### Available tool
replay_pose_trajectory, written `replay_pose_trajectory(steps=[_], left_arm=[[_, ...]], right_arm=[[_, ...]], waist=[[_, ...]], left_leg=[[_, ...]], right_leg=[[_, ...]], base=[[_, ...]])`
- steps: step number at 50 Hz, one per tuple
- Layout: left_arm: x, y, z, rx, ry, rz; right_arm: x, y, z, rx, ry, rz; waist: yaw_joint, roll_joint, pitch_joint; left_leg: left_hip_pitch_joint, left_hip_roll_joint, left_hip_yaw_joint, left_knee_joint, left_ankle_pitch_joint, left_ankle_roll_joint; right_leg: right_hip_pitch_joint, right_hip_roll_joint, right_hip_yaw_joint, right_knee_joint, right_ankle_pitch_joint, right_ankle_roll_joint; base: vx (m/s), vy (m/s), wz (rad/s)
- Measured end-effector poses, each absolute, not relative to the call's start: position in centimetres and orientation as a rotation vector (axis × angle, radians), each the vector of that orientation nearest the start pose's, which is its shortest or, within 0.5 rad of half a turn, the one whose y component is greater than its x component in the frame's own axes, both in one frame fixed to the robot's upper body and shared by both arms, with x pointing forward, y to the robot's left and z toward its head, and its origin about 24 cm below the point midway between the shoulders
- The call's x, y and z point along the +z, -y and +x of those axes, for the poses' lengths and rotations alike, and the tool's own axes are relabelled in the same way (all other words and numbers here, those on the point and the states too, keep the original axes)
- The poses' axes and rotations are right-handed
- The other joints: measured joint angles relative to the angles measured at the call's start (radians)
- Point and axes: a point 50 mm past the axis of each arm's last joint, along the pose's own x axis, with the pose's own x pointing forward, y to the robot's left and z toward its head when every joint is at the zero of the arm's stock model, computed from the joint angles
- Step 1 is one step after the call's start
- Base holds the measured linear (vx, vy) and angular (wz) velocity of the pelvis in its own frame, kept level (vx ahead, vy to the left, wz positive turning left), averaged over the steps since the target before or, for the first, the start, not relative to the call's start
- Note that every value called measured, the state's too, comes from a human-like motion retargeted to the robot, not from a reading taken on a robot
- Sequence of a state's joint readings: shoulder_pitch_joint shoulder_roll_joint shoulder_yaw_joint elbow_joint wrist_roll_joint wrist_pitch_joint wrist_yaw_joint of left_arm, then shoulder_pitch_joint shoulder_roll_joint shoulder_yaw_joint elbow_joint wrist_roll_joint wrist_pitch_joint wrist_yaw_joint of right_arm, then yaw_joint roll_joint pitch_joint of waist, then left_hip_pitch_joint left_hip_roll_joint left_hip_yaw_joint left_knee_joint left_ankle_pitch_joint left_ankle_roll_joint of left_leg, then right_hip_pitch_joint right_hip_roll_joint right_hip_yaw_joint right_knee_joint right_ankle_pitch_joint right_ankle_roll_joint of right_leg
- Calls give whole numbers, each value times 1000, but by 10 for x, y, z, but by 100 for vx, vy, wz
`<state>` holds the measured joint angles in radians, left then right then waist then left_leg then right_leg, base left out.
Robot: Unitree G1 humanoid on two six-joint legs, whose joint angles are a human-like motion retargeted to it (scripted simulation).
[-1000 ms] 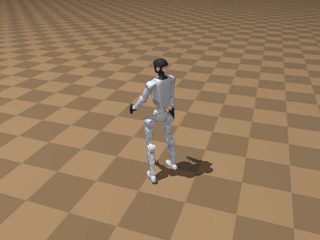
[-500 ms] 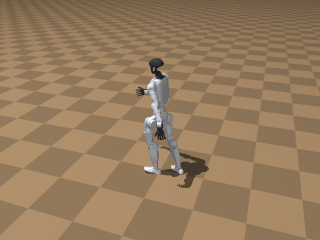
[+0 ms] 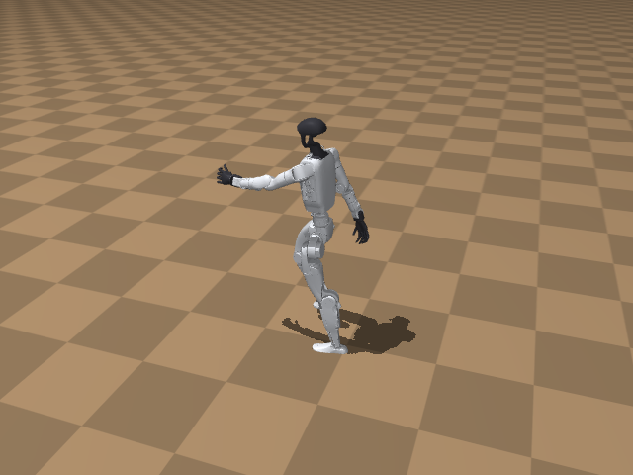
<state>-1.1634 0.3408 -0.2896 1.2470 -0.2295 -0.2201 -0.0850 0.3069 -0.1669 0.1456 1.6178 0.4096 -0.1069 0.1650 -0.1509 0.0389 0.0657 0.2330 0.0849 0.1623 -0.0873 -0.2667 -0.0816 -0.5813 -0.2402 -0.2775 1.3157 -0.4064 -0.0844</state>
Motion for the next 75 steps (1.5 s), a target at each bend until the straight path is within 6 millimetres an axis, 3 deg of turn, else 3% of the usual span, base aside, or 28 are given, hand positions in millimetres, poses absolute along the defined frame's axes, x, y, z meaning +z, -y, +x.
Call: replay_pose_trajectory(steps=[2, 5, 8, 10, 12, 15, 18, 21, 25, 28, 31, 33, 35, 37, 39, 42, 45, 48, 51, 53, 56, 60, 63, 65, 67, 70, 73, 75], left_arm=[[177, -159, 422, -158, 114, 322], [156, -158, 416, -136, 103, 199], [103, -161, 400, -94, -1, 40], [48, -165, 376, -102, -153, 2], [-19, -174, 332, -137, -382, 54], [-110, -193, 230, -236, -835, 119], [-159, -205, 116, -199, -1170, 50], [-173, -206, 10, -134, -1404, -59], [-160, -195, -103, -121, -1622, -194], [-142, -188, -157, -117, -1746, -258], [-132, -186, -180, -47, -1814, -306], [-135, -188, -176, 20, -1806, -325], [-144, -193, -154, 98, -1744, -313], [-156, -201, -117, 185, -1610, -247], [-166, -206, -75, 263, -1465, -210], [-173, -207, -7, 271, -1316, -208], [-167, -206, 79, 103, -1166, -101], [-134, -209, 183, -8, -939, 19], [-74, -210, 277, -49, -703, 138], [-29, -208, 324, -65, -561, 220], [35, -201, 372, -68, -379, 314], [101, -190, 404, -82, -194, 375], [123, -183, 412, -111, -121, 380], [124, -179, 412, -126, -105, 364], [110, -176, 407, -140, -122, 332], [68, -174, 390, -159, -203, 265], [6, -180, 354, -145, -372, 200], [-43, -189, 313, -151, -540, 199]], right_arm=[[-158, 207, -118, -304, -1750, 217], [-162, 211, -100, -321, -1707, 200], [-170, 215, -61, -341, -1634, 147], [-173, 218, -25, -353, -1553, 125], [-174, 218, 21, -376, -1427, 132], [-164, 218, 96, -360, -1255, 133], [-135, 228, 177, -400, -1014, 109], [-92, 233, 248, -416, -768, 119], [-32, 234, 314, -395, -508, 103], [3, 231, 342, -372, -389, 71], [20, 228, 355, -356, -337, 60], [21, 226, 356, -346, -342, 60], [14, 223, 353, -340, -369, 69], [2, 221, 344, -370, -376, 118], [-20, 223, 325, -410, -419, 146], [-73, 224, 273, -399, -645, 85], [-125, 224, 197, -326, -896, 49], [-159, 220, 112, -220, -1176, 15], [-173, 216, 35, -187, -1409, 39], [-174, 215, -11, -217, -1520, 86], [-169, 214, -64, -306, -1628, 166], [-159, 211, -110, -376, -1721, 227], [-156, 210, -120, -366, -1747, 238], [-157, 211, -116, -356, -1736, 233], [-161, 214, -101, -353, -1698, 219], [-167, 224, -64, -372, -1606, 180], [-170, 234, -8, -393, -1502, 117], [-169, 236, 37, -393, -1404, 92]], waist=[[1, -2, -9], [13, -9, -9], [56, -55, 7], [113, -86, 14], [174, -123, 30], [226, -192, 14], [249, -201, -56], [310, -219, -62], [383, -236, -68], [418, -239, -81], [432, -242, -97], [434, -243, -104], [449, -241, -81], [475, -187, -31], [468, -125, -15], [415, -75, -18], [328, -40, -26], [250, -29, -30], [175, -19, 2], [128, -10, 16], [70, -1, 19], [16, 5, 6], [3, -3, -14], [4, -12, -28], [12, -20, -43], [33, -38, -59], [81, -80, -27], [150, -107, -12]], left_leg=[[18, -2, -3, 0, -7, -4], [57, -12, -6, 12, -23, -12], [113, -62, -7, 45, -37, 14], [134, -92, 12, 93, -22, 54], [125, -116, 50, 220, -3, 85], [-126, -101, 118, 768, -126, 80], [-481, -10, 139, 1353, -296, 140], [-670, 19, 150, 1658, -381, 191], [-841, 22, 153, 1788, -409, 204], [-911, 25, 163, 1698, -403, 202], [-904, 10, 190, 1439, -365, 194], [-832, 11, 254, 1159, -331, 194], [-657, -15, 374, 746, -260, 176], [-428, -53, 458, 302, -96, 143], [-305, -59, 448, 64, 81, 111], [-235, -48, 373, 0, 175, 20], [-181, -41, 306, 0, 149, -23], [-166, -45, 243, 0, 121, -36], [-125, -46, 166, 0, 91, -49], [-104, -44, 116, 0, 78, -43], [-85, -41, 56, 0, 61, -22], [-57, -32, 6, 0, 32, -9], [-40, -38, -10, 0, 12, -13], [-30, -46, -15, 0, 0, -19], [-19, -58, -18, 0, -10, -24], [5, -86, -19, 10, -24, -32], [81, -142, -13, 35, -31, -8], [119, -175, 17, 69, 1, 27]], right_leg=[[44, 15, -22, -198, 6, 34], [191, 58, -61, -642, 57, 105], [395, 90, -60, -1113, 284, 187], [488, 99, -25, -1266, 403, 201], [565, 88, 30, -1325, 416, 210], [595, 43, 90, -1341, 402, 224], [542, 45, 118, -1340, 379, 221], [554, 38, 169, -1341, 349, 232], [582, 30, 222, -1337, 310, 235], [588, 29, 246, -1320, 284, 233], [586, 22, 259, -1284, 257, 233], [588, 20, 263, -1255, 239, 239], [621, 16, 275, -1228, 221, 255], [711, 58, 295, -1218, 206, 267], [775, 109, 307, -1201, 189, 259], [794, 145, 297, -1096, 195, 226], [677, 162, 246, -751, 279, 184], [430, 124, 181, -269, 352, 140], [262, 83, 142, 75, 285, 81], [169, 75, 135, 223, 229, 57], [46, 74, 130, 335, 170, 35], [-55, 97, 117, 310, 105, 23], [-74, 95, 95, 166, 79, 21], [-57, 93, 72, 12, 65, 31], [-2, 99, 39, -216, 81, 54], [165, 117, -33, -705, 146, 106], [419, 162, -16, -1218, 341, 174], [521, 173, 47, -1360, 431, 190]], base=[[43, -13, 15], [47, -17, 11], [51, -21, -26], [50, -24, -94], [49, -26, -127], [39, -23, -82], [35, -9, -38], [44, -2, -84], [45, 1, -72], [44, 6, -46], [44, 10, -20], [47, 12, -11], [55, 15, -47], [63, 21, -81], [61, 25, -40], [53, 27, 41], [46, 27, 114], [41, 19, 129], [42, 12, 133], [40, 9, 120], [40, 5, 95], [42, -1, 61], [43, -4, 29], [43, -5, 13], [45, -7, 5], [50, -9, -2], [58, -12, -47], [58, -14, -139]])
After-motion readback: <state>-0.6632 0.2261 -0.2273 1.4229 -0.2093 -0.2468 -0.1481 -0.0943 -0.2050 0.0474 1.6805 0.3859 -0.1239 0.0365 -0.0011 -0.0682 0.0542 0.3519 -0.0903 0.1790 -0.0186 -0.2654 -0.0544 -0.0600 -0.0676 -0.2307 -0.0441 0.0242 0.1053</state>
